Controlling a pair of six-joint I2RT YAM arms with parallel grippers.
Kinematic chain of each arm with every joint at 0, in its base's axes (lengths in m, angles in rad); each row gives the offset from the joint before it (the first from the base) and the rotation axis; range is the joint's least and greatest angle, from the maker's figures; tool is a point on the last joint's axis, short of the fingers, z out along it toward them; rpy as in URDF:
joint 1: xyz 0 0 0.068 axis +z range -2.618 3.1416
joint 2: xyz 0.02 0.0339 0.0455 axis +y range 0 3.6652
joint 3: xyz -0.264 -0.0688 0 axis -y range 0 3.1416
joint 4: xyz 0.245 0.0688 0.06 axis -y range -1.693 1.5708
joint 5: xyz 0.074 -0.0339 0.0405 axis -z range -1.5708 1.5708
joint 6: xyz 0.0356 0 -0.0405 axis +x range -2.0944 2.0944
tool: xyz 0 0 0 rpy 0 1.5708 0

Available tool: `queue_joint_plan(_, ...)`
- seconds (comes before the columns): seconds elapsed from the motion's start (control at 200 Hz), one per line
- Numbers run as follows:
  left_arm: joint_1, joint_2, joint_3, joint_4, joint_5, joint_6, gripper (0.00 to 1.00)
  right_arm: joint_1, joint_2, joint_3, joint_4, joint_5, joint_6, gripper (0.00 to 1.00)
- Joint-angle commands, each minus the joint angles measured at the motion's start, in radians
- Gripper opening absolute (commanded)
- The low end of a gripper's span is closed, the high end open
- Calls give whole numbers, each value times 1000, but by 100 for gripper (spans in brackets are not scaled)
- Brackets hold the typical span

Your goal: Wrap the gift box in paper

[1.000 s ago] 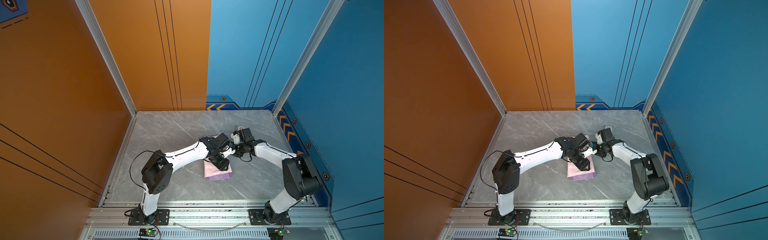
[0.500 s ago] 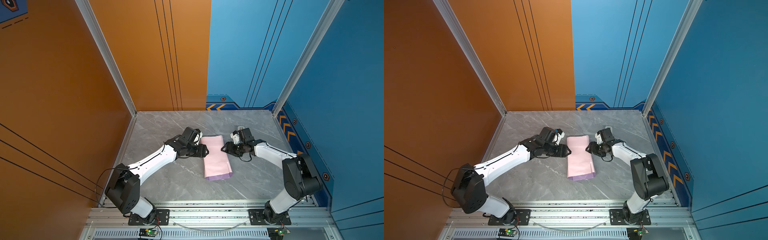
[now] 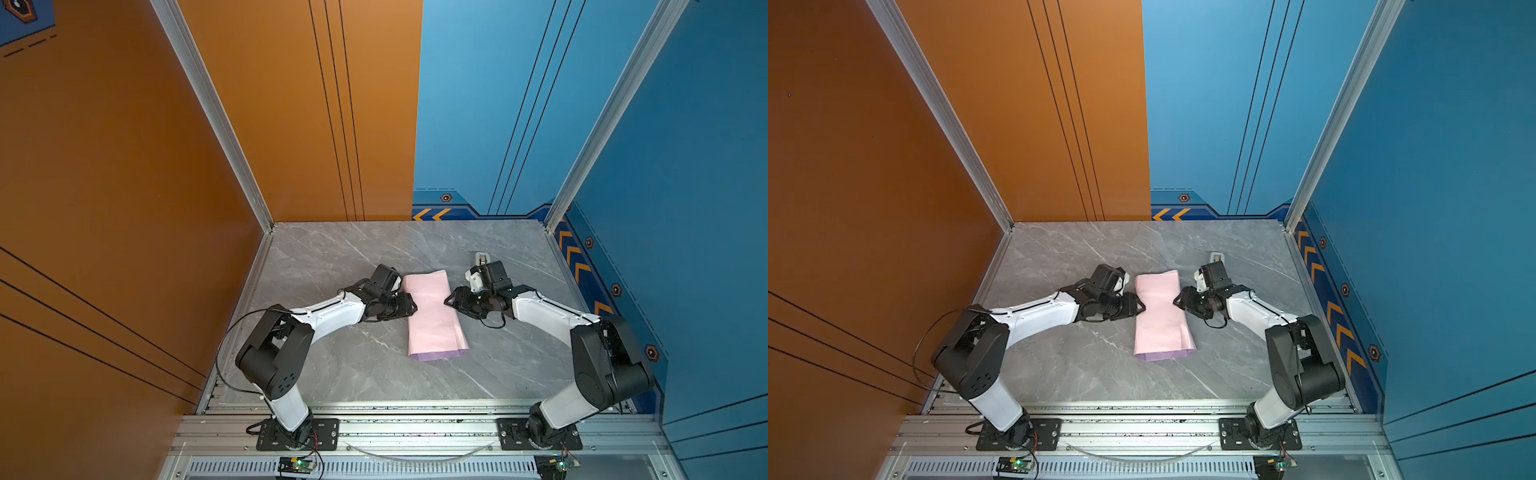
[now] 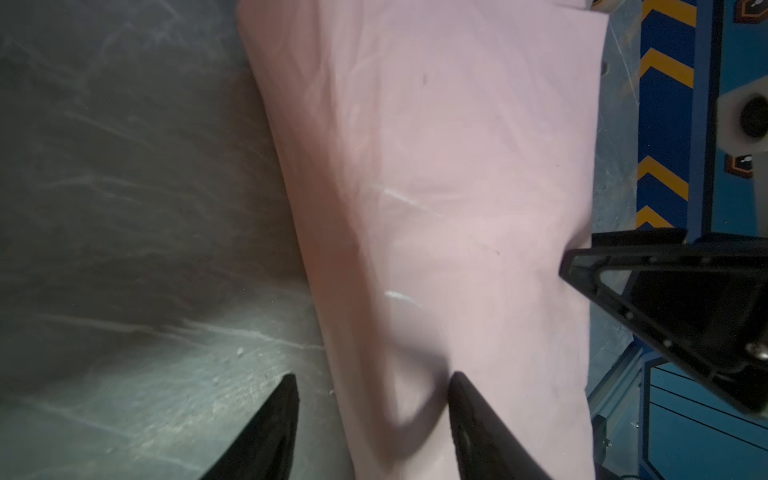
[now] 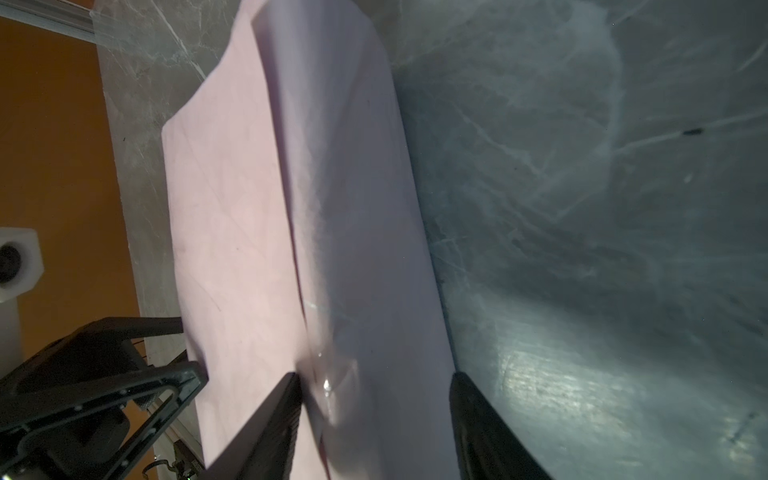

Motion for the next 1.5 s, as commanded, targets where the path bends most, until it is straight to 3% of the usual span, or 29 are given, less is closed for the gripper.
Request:
queue_joint_plan(0.0, -11, 37, 79, -19, -43, 32, 53, 32, -26, -34, 45, 43, 98, 59)
queue_joint_plan(0.085, -12, 69, 128, -87, -69, 59, 52, 48, -36, -39, 89, 47, 135, 63)
queue_joint_plan(0.16, -18, 88, 153, -120, -88, 79, 52, 41, -53, -33, 67, 57, 125, 78)
queue_joint_plan(0.245, -19, 94, 153, -132, -89, 87, 52, 16, -75, -21, 7, 55, 89, 84)
queue_joint_plan(0.536, -33, 99, 171, -127, -89, 76, 55, 22, -43, 34, -111, 82, 5, 80)
queue_joint_plan(0.676, -36, 108, 172, -109, -74, 60, 55, 41, -24, 49, -103, 75, 13, 71)
queue_joint_plan(0.791, -36, 120, 177, -98, -74, 53, 55, 75, -20, 55, -90, 69, 41, 70)
queue_joint_plan(0.936, -31, 145, 214, -102, -82, 67, 55, 114, -45, 36, -42, 81, 107, 71)
queue_joint_plan(1.091, -23, 181, 248, -123, -75, 88, 56, 96, -65, 49, -87, 124, 97, 82)
queue_joint_plan(1.277, -25, 174, 233, -123, -81, 91, 56, 39, -57, 107, -233, 142, -5, 83)
queue_joint_plan(1.497, -30, 168, 244, -130, -89, 97, 56, 67, 21, 170, -255, 86, -44, 78)
